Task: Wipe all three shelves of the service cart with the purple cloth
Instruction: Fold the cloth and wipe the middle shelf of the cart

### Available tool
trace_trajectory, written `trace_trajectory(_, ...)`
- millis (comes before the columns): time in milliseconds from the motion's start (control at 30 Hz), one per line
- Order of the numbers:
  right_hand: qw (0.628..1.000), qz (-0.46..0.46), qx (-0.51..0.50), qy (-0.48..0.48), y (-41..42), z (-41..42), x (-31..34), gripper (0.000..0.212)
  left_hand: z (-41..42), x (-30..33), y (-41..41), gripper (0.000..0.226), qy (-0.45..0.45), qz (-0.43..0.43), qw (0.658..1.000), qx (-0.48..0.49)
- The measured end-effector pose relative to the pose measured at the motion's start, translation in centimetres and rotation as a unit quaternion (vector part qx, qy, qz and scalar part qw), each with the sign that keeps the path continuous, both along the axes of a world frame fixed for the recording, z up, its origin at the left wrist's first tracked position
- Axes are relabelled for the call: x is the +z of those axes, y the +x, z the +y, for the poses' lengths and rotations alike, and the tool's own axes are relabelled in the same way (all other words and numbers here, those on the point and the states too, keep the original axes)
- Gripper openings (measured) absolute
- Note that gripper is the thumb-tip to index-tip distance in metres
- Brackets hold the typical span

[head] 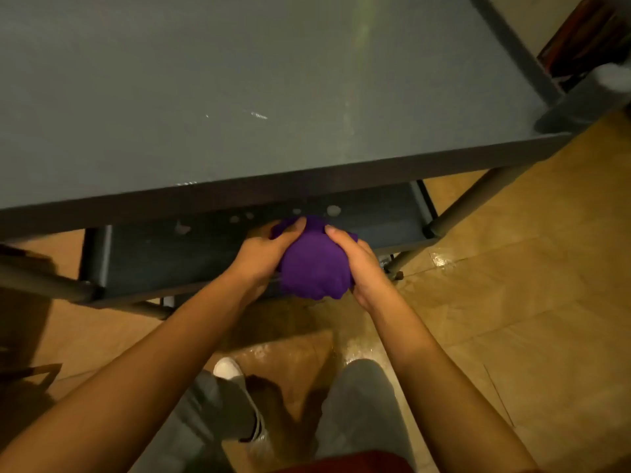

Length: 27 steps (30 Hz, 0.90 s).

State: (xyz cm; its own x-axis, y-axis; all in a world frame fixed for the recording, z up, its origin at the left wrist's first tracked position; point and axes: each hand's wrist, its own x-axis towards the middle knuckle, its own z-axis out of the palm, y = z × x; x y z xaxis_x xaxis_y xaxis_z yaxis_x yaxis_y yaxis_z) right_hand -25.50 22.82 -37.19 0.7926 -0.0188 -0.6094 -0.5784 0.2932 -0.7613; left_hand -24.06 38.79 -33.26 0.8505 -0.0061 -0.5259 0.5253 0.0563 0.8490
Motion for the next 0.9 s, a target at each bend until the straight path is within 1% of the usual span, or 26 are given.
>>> trace_trajectory(67, 1.000, -0.009, 0.008, -0.014, 1.5, 0.3, -1.1, 0.030, -0.3, -1.4, 1.1, 0.013, -0.008, -0.008, 1.000, 0.023)
trace_trajectory(100, 0.999, -0.030, 0.000, -0.019, 2.3, 0.7, -2.5, 0.026, -0.3, -2.7, 1.9, 0.011, 0.001, -0.025, 0.999, 0.027)
trace_trajectory(133, 0.998, -0.055, -0.002, -0.019, 3.1, 1.0, -4.0, 0.023, 0.0, -4.1, 2.7, 0.015, 0.010, -0.045, 0.999, 0.012)
trace_trajectory(200, 0.995, -0.100, 0.003, -0.012, 4.8, 1.0, -5.7, 0.011, 0.8, -6.0, 4.4, 0.025, -0.019, -0.041, 0.999, -0.026)
trace_trajectory(267, 0.989, -0.145, 0.022, -0.019, 5.9, 0.8, -6.9, 0.019, 2.1, -7.3, 5.3, 0.042, -0.081, -0.047, 0.992, -0.089)
trace_trajectory(300, 0.985, -0.163, 0.038, -0.029, 6.4, 0.9, -7.2, 0.020, 2.7, -7.7, 5.6, 0.046, -0.092, -0.053, 0.986, -0.126)
trace_trajectory(333, 0.983, -0.170, 0.056, -0.051, 6.9, 1.1, -7.4, 0.025, 3.4, -8.3, 5.9, 0.045, -0.085, -0.067, 0.981, -0.159)
trace_trajectory(400, 0.978, -0.159, 0.080, -0.110, 7.5, 1.5, -7.8, 0.043, 4.2, -9.6, 6.2, 0.050, -0.062, -0.082, 0.972, -0.213)
trace_trajectory(467, 0.965, -0.161, 0.109, -0.174, 8.0, 2.0, -8.4, 0.060, 4.8, -11.0, 6.3, 0.065, -0.040, -0.091, 0.970, -0.223)
trace_trajectory(500, 0.959, -0.162, 0.128, -0.196, 8.2, 2.2, -8.4, 0.067, 5.0, -11.2, 6.3, 0.069, -0.035, -0.084, 0.969, -0.228)
trace_trajectory(533, 0.951, -0.173, 0.157, -0.203, 8.2, 2.6, -8.4, 0.072, 5.2, -11.9, 6.1, 0.067, -0.037, -0.093, 0.968, -0.229)
trace_trajectory(600, 0.945, -0.185, 0.181, -0.198, 8.2, 3.4, -7.9, 0.076, 5.4, -12.0, 5.8, 0.058, -0.033, -0.105, 0.967, -0.232)
trace_trajectory(700, 0.929, -0.208, 0.187, -0.243, 8.4, 4.5, -6.8, 0.077, 5.4, -12.1, 5.0, 0.050, -0.044, -0.127, 0.972, -0.193)
trace_trajectory(767, 0.924, -0.207, 0.213, -0.240, 8.3, 4.7, -5.9, 0.078, 5.2, -12.0, 4.4, 0.043, -0.077, -0.130, 0.975, -0.165)
trace_trajectory(833, 0.923, -0.188, 0.259, -0.213, 8.3, 4.7, -5.3, 0.081, 5.0, -11.5, 3.7, 0.036, -0.092, -0.150, 0.972, -0.154)
trace_trajectory(867, 0.919, -0.188, 0.271, -0.217, 8.3, 4.7, -5.0, 0.083, 4.9, -11.4, 3.4, 0.033, -0.092, -0.165, 0.972, -0.142)
trace_trajectory(900, 0.910, -0.202, 0.269, -0.242, 8.2, 4.7, -4.9, 0.084, 4.7, -11.3, 3.1, 0.032, -0.085, -0.182, 0.972, -0.123)
